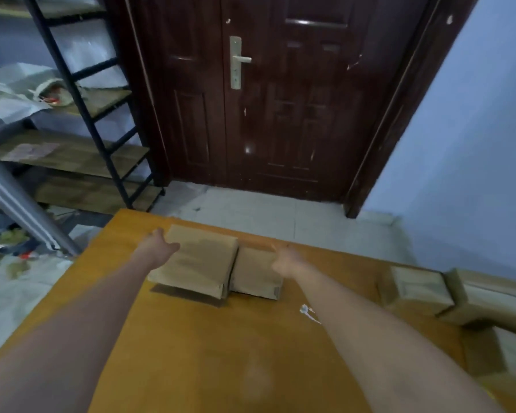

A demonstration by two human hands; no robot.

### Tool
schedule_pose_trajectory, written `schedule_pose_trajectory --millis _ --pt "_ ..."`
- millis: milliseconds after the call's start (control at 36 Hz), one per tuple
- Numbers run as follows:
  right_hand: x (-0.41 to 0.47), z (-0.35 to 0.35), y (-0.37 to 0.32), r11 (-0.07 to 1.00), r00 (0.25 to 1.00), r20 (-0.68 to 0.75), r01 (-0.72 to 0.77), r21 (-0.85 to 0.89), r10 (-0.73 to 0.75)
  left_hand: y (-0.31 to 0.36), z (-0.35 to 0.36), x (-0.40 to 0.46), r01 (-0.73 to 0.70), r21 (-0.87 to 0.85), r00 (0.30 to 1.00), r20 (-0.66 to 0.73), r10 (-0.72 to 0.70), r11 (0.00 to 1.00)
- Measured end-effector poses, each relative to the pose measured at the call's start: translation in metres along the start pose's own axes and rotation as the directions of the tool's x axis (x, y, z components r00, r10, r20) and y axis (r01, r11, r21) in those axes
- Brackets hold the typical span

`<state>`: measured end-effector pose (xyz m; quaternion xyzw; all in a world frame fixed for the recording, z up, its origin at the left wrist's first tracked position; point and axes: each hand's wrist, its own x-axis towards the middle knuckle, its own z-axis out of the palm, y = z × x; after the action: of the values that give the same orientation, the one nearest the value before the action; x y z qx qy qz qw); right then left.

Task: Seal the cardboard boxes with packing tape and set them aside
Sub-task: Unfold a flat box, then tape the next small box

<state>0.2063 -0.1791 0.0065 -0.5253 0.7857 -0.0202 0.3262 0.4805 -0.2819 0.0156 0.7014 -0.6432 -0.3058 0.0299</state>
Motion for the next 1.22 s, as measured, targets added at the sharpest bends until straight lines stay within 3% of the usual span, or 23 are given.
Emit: schedule_pose_trajectory --millis 167,278,417,861,1111,1222 --pt "0.028 0.030 0.011 0.964 0.996 0.001 -0.089 0.249 0.092 -0.019 0.024 0.041 0.067 -0.025 0.997 -0.047 -0.068 0.997" --pt "0.038 0.055 0.018 0.888 0.987 0.098 -0.159 0.431 0.129 -0.036 0.039 0.055 0.102 -0.196 0.990 0.120 -0.080 0.975" --pt "0.028 0.070 0.033 0.928 0.976 0.095 -0.214 0.306 0.194 -0.036 0.050 0.046 0.035 -0.121 0.995 0.101 -0.023 0.992" --pt "-0.107 0.044 0.196 0.891 0.922 0.007 -0.377 0.253 0.388 0.060 0.157 -0.105 -0.188 0.068 0.955 0.244 0.167 0.980" --pt "-0.157 0.046 0.251 0.910 0.933 0.032 -0.356 0.212 0.357 0.062 0.198 -0.165 -0.188 0.052 0.953 0.251 0.169 0.981" --pt "-0.168 0.049 0.259 0.932 0.953 0.044 -0.301 0.200 0.299 0.059 0.202 -0.182 -0.164 0.128 0.967 0.218 0.133 0.978"
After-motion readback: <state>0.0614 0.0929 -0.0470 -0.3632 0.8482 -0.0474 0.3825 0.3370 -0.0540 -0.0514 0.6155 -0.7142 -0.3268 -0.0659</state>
